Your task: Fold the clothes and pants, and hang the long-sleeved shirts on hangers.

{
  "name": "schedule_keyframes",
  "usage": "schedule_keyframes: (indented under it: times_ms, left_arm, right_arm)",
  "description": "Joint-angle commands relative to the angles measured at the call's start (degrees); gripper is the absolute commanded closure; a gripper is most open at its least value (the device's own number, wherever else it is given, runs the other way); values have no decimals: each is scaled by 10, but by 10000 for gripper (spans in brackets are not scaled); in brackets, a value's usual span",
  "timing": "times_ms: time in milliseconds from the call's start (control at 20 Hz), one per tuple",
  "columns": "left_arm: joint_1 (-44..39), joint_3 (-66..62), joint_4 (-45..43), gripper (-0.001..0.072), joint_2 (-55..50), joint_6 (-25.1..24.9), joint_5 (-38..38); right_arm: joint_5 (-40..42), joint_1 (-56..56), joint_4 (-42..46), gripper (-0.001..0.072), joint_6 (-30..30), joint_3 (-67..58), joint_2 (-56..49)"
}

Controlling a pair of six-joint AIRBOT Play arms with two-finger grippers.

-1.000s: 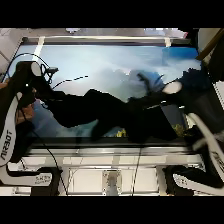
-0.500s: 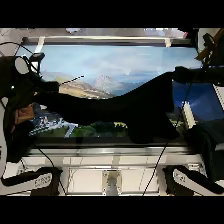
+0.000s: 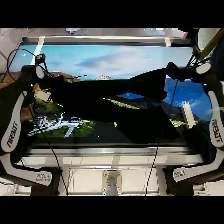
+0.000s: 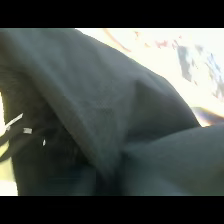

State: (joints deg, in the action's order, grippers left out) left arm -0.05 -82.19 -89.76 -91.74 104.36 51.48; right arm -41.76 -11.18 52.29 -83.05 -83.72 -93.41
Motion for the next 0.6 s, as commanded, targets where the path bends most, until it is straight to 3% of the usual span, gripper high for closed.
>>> schedule_keyframes:
  times_ms: [0, 150, 350, 400, 550]
  left_arm:
    - [10, -6, 2, 5, -18, 15, -37]
    - [47, -13, -21, 6, 46, -4, 10]
    - [107, 7, -63, 8, 147, -31, 168]
    - [115, 39, -62, 9, 172, -33, 196]
    - [110, 202, -36, 9, 255, -32, 189]
  right_arm:
    - [81, -2, -51, 236, -9, -7, -41]
    - [3, -39, -28, 236, 8, -42, -15]
    - [-177, -127, 75, 237, 36, -58, 78]
    - [-233, -149, 102, 236, 51, -58, 104]
    - [-346, -214, 135, 237, 107, 0, 191]
